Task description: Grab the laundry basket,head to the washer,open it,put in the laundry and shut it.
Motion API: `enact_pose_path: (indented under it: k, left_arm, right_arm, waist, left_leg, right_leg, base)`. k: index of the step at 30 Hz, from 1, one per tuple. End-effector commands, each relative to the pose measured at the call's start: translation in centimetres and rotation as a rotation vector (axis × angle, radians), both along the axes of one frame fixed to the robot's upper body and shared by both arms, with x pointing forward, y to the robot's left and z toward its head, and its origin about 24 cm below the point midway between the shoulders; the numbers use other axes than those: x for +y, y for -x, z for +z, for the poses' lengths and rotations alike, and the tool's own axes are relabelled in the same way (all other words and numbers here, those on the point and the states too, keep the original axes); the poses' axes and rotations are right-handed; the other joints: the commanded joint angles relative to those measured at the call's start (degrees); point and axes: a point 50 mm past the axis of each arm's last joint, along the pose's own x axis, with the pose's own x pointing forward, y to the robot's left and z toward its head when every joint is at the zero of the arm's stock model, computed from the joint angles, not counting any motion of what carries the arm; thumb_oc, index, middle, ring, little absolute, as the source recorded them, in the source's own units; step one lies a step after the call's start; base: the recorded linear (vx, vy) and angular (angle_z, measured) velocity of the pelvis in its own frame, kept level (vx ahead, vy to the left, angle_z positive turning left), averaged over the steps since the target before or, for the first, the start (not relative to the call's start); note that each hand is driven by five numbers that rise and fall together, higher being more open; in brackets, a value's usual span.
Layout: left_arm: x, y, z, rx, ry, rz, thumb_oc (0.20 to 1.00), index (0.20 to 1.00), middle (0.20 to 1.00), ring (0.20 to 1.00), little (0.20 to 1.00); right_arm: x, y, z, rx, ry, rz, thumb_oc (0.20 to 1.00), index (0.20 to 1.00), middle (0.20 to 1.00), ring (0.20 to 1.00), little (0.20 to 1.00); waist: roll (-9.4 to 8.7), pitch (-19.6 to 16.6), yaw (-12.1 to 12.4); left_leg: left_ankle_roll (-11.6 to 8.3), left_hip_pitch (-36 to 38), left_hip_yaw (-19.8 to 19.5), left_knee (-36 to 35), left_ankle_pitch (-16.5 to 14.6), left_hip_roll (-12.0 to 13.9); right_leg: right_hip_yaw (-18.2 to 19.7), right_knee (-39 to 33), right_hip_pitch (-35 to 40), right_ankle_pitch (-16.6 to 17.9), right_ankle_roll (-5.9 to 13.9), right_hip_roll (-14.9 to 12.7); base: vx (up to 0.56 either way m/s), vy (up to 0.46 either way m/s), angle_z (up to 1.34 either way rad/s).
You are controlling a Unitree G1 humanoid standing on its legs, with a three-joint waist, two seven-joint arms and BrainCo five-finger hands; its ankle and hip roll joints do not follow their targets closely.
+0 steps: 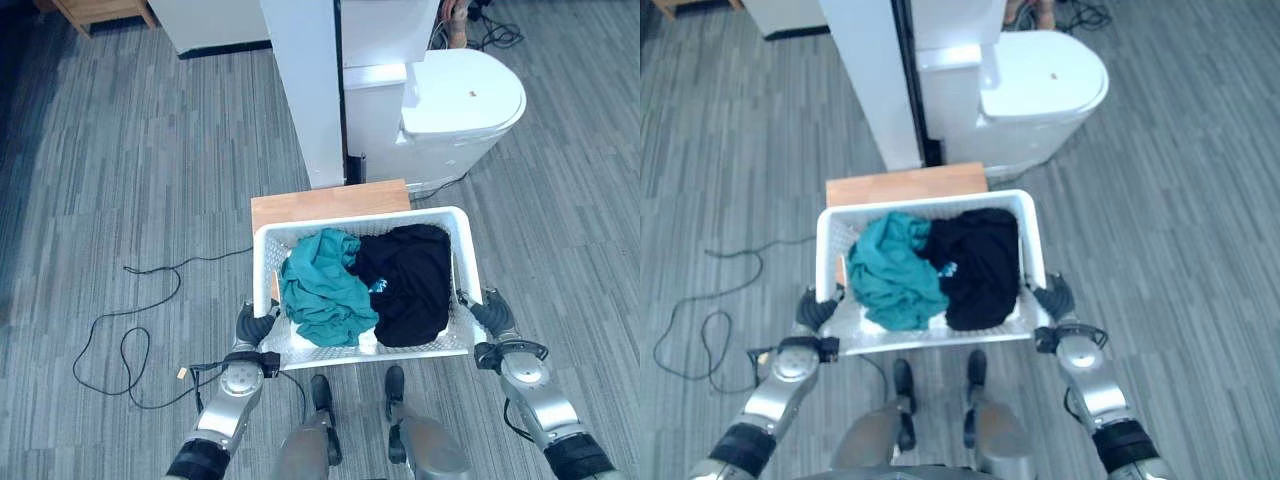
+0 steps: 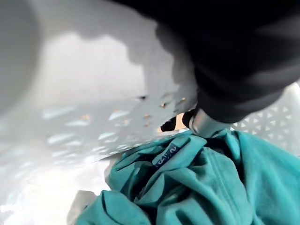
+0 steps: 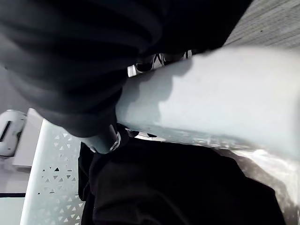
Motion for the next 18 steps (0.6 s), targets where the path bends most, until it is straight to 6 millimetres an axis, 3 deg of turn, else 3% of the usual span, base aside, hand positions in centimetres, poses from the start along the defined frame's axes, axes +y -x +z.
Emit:
enact_pose_path:
  k: [1, 3, 5, 11, 13, 15, 16, 17, 18]
  left_arm:
    - [-0.5, 0.2, 1.9, -0.116, 0.163, -0.092, 0.200, 0.200, 0.200, 0.200, 0.200]
    - [-1.0, 0.5, 2.0, -0.117, 0.167, -0.121, 0.200, 0.200, 0.200, 0.200, 0.200]
    - [-1.4, 0.8, 2.2, -0.119, 0.166, -0.157, 0.200, 0.200, 0.200, 0.200, 0.200]
    - [-1.5, 0.8, 3.0, -0.141, 0.125, -0.223, 0.200, 0.200, 0.200, 0.200, 0.200]
    - [-1.5, 0.6, 3.6, -0.171, 0.129, -0.211, 0.200, 0.200, 0.200, 0.200, 0.200]
    - [-1.6, 0.3, 4.1, -0.203, 0.148, -0.196, 0.200, 0.200, 0.200, 0.200, 0.200]
    - [-1.7, 0.3, 4.1, -0.204, 0.162, -0.188, 0.200, 0.200, 0.200, 0.200, 0.200]
    - [-1.7, 0.3, 4.1, -0.204, 0.163, -0.188, 0.200, 0.200, 0.200, 0.200, 0.200]
    - [-1.6, 0.3, 4.0, -0.202, 0.165, -0.180, 0.200, 0.200, 0.200, 0.200, 0.200]
  right_arm:
    - [-0.3, 0.0, 3.6, -0.193, -0.017, 0.078, 0.200, 0.200, 0.200, 0.200, 0.200]
    - [-0.7, 0.7, 3.4, -0.183, -0.028, 0.065, 0.200, 0.200, 0.200, 0.200, 0.200]
    - [-1.1, 1.4, 3.1, -0.175, -0.035, 0.054, 0.200, 0.200, 0.200, 0.200, 0.200]
    - [-1.0, 2.4, 2.4, -0.167, -0.148, 0.021, 0.200, 0.200, 0.200, 0.200, 0.200]
    - [-0.5, 2.2, 2.7, -0.184, -0.176, 0.029, 0.200, 0.200, 0.200, 0.200, 0.200]
    - [0.1, 1.9, 3.3, -0.214, -0.197, 0.044, 0.200, 0.200, 0.200, 0.200, 0.200]
    - [0.5, 1.7, 3.3, -0.219, -0.204, 0.062, 0.200, 0.200, 0.200, 0.200, 0.200]
    - [0.5, 1.8, 3.3, -0.219, -0.203, 0.061, 0.200, 0.200, 0.200, 0.200, 0.200]
    - [0.5, 1.8, 3.3, -0.221, -0.202, 0.062, 0.200, 0.200, 0.200, 0.200, 0.200]
  waist:
    - [-1.99, -5.8, -0.5]
    - [-2.00, -6.8, -1.9]
    - [-1.90, -8.3, -3.7]
    - [-2.72, -9.1, -8.5]
    - [-2.84, -8.4, -9.3]
    - [-2.34, -7.9, -8.6]
    - [-1.40, -8.5, -7.4]
    - [-1.29, -8.3, -7.5]
    - [-1.16, -8.8, -6.9]
  left_leg:
    - [-3.27, -4.3, -8.1, 9.5, -5.7, 0.3]
    - [-2.75, -3.3, -10.3, 9.1, -7.6, -1.3]
    - [-1.96, -2.3, -9.8, 7.7, -8.0, -1.7]
    - [0.21, 0.8, 0.4, 5.3, -8.6, -1.6]
    - [0.62, 1.6, 4.6, 5.3, -9.1, -1.2]
    - [0.63, 3.4, 9.3, 5.1, -9.9, -0.1]
    - [-0.25, 5.1, 13.1, 5.0, -10.7, 1.3]
    - [-0.31, 5.3, 13.0, 5.1, -10.9, 1.4]
    - [-0.74, 5.9, 15.9, 5.1, -10.6, 2.3]
  right_leg:
    - [4.6, 7.6, -2.9, -10.5, 2.78, -1.8]
    - [6.5, 7.5, -2.8, -9.7, 3.29, -1.4]
    - [8.3, 7.4, -3.4, -8.8, 3.98, -1.4]
    - [16.9, 9.6, -8.0, -5.9, 6.96, -0.3]
    - [17.1, 10.4, -10.0, -5.0, 7.75, -0.2]
    - [8.0, 11.5, -11.3, -5.4, 7.62, -2.9]
    - [-5.7, 12.5, -11.0, -7.8, 6.73, -7.1]
    - [-5.9, 12.7, -10.8, -8.1, 6.74, -7.0]
    - [-12.5, 13.6, -10.4, -8.6, 5.80, -9.2]
  base:
    - [-0.06, 0.116, -0.51]
    - [-0.01, 0.143, -0.53]
    - [0.02, 0.184, -0.51]
    - [-0.04, 0.173, -1.01]
    - [-0.09, 0.060, -1.48]
    - [-0.02, -0.047, -1.73]
    - [0.06, -0.069, -2.35]
    - [0.05, -0.082, -1.72]
    - [0.03, -0.188, -2.16]
